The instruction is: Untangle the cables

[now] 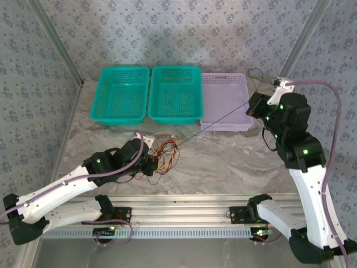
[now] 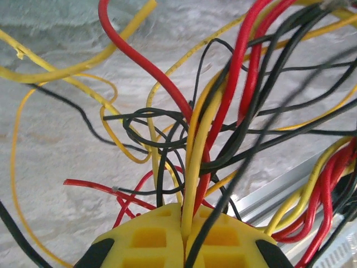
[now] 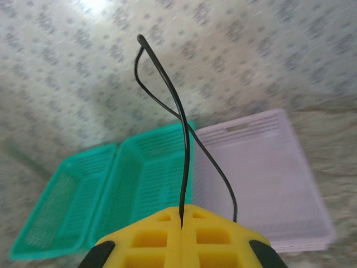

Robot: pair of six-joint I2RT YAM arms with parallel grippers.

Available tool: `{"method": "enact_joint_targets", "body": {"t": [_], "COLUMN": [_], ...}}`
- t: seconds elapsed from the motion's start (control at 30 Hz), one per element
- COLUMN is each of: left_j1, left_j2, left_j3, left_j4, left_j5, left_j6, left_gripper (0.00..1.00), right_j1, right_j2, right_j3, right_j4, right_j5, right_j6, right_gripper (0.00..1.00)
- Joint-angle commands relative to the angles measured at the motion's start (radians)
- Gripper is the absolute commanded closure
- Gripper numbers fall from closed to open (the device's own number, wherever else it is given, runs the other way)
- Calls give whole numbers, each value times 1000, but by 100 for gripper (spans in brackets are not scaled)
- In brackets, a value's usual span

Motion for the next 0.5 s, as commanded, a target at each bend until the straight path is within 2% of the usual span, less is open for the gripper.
{"method": "enact_joint_targets", "body": {"t": [0.0, 0.13, 0.23, 0.33, 0.47], "left_j1": [7, 18, 23, 23, 18], "left_j2": [-1, 39, 102, 184, 253], "left_j3": [6, 19, 29, 48, 89], "left_j4": [-130, -42, 33, 87, 151], "left_j5": [-94, -166, -206, -227, -244], "left_j6": [-33, -66, -92, -114, -135], "left_gripper": [100, 100, 100, 100, 100], "right_j1": [-24, -9, 50, 171, 407], "right_j2": [13, 12, -5, -37, -23], "right_j3": [-11, -103, -219, -313, -364], "right_j4": [177, 285, 414, 503, 475], "right_j5": [-209, -492, -620, -615, -506], "right_j6": [49, 162, 250, 246, 129], "right_gripper": [86, 61, 45, 36, 35]}}
